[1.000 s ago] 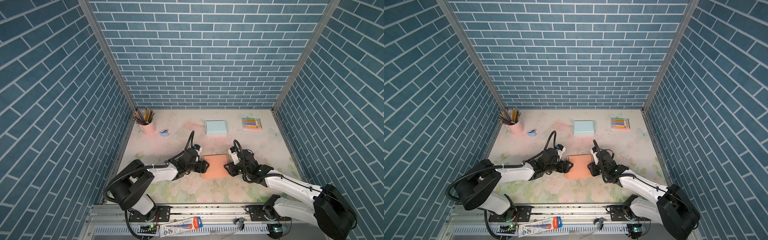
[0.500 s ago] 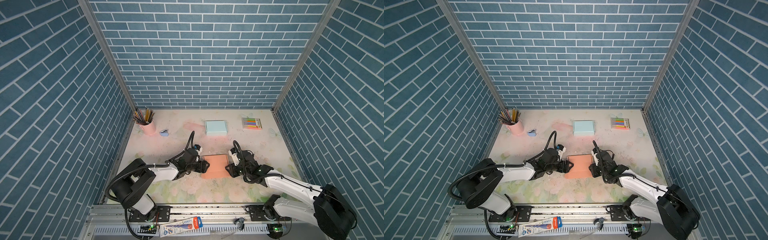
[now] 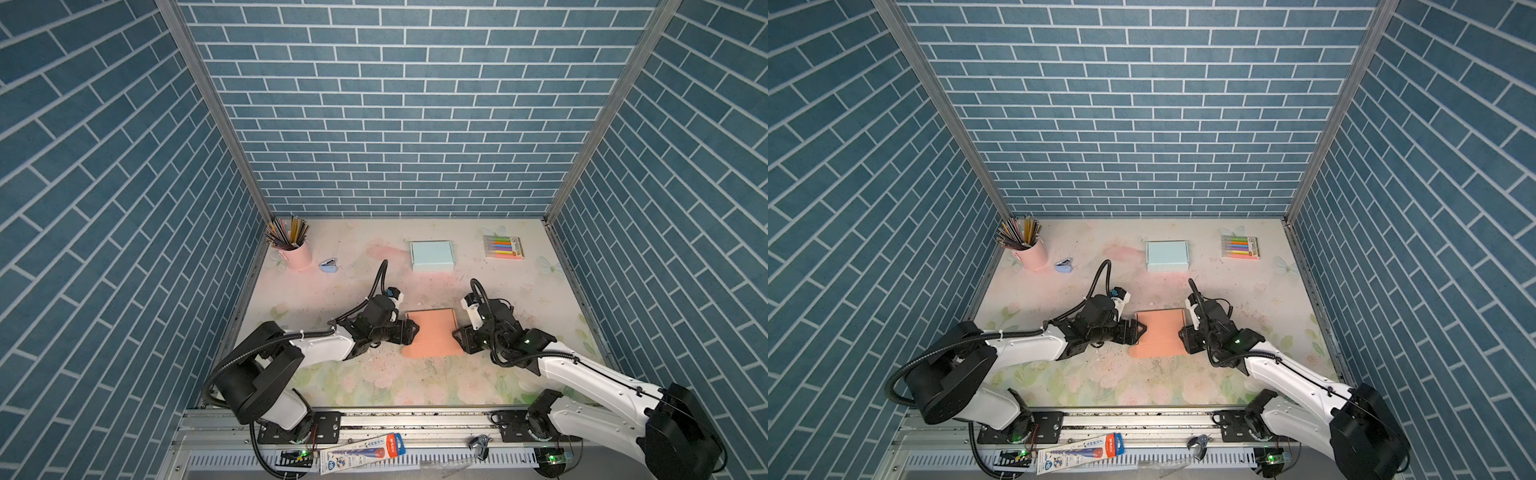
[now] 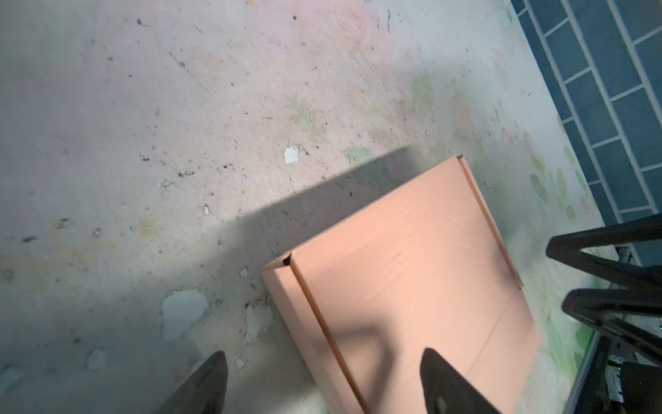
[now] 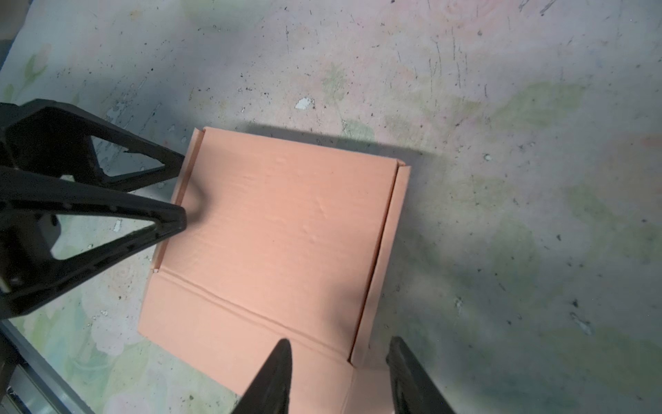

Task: Fold the paper box

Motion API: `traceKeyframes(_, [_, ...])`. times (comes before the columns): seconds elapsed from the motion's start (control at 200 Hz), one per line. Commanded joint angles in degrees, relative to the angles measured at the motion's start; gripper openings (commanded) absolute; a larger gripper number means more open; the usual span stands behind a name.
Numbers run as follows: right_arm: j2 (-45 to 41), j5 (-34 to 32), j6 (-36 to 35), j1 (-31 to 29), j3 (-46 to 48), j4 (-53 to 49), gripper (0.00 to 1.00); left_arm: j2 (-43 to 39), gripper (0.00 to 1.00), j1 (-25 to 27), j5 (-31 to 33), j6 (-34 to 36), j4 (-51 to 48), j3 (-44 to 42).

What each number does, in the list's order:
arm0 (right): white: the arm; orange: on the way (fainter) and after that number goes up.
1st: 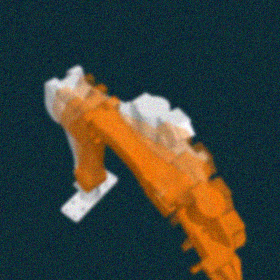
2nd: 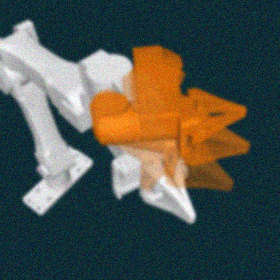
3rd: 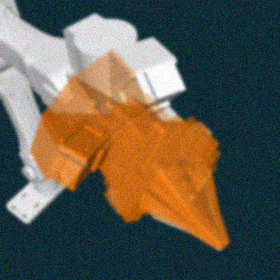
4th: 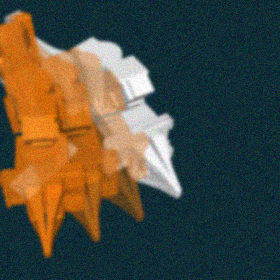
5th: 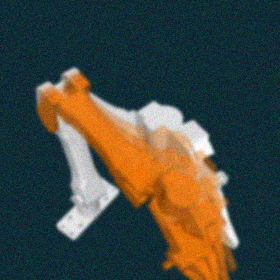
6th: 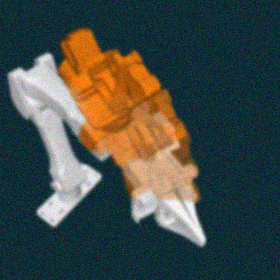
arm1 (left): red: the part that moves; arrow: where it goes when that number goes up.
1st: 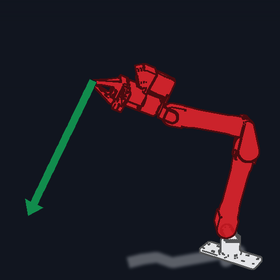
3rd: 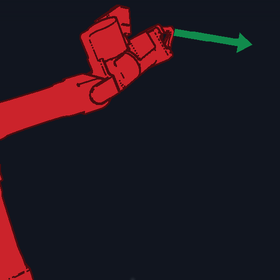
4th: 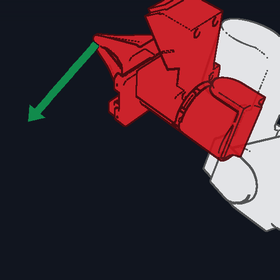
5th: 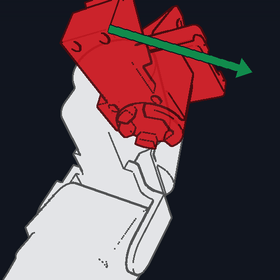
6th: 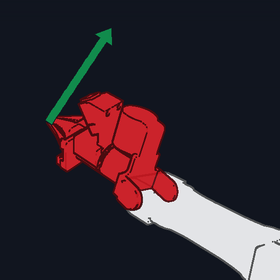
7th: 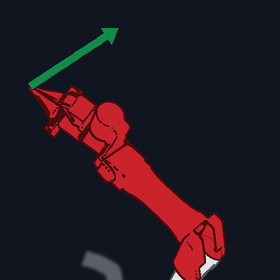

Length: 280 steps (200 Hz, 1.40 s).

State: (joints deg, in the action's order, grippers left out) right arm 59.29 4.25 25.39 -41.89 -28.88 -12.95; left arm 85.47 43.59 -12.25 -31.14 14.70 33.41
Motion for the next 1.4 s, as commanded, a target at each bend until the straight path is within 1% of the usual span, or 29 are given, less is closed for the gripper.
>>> traceKeyframes(0.0, [-2.1,0.3,2.7,-0.3,-0.7,-3.1,0.47,-4.4,0.86,-0.4,1.7,-0.1,-3.2,-0.3])
traceKeyframes(0.16, [-3.0,1.9,4.3,-0.3,1.1,-3.0,0.49,-9.2,0.87,0.2,-1.6,-2.2,-3.6,-3.4])
traceKeyframes(0.29, [-3.1,3.4,5.9,-0.4,2.9,-1.7,0.51,-13.1,0.87,3.3,1.2,-3.5,-6.9,-4.2])
traceKeyframes(0.41, [-3.2,4.1,6.7,-0.4,4.1,-0.4,0.54,-14.5,0.87,5.5,2.3,-5.3,-7.0,-5.3])
traceKeyframes(0.5, [-3.0,4.2,7.0,-0.4,4.4,0.3,0.57,-14.2,0.87,6.9,2.6,-6.4,-5.8,-6.3])
traceKeyframes(0.725, [-1.8,5.2,7.8,-0.4,4.9,2.0,0.59,-12.6,0.87,9.8,3.4,-8.5,-2.8,-6.5])
traceKeyframes(0.89, [-1.8,5.3,8.2,-0.4,5.8,2.5,0.6,-9.5,0.86,12.0,3.6,-9.7,-0.2,-6.3])
traceKeyframes(1.115, [-1.6,6.2,8.7,-0.4,6.9,3.7,0.6,-6.8,0.84,13.1,3.5,-10.2,0.9,-5.3])
traceKeyframes(1.395, [-1.7,9.1,10.4,-0.5,8.7,7.1,0.61,-6.0,0.82,14.1,3.6,-11.1,1.5,-5.3])
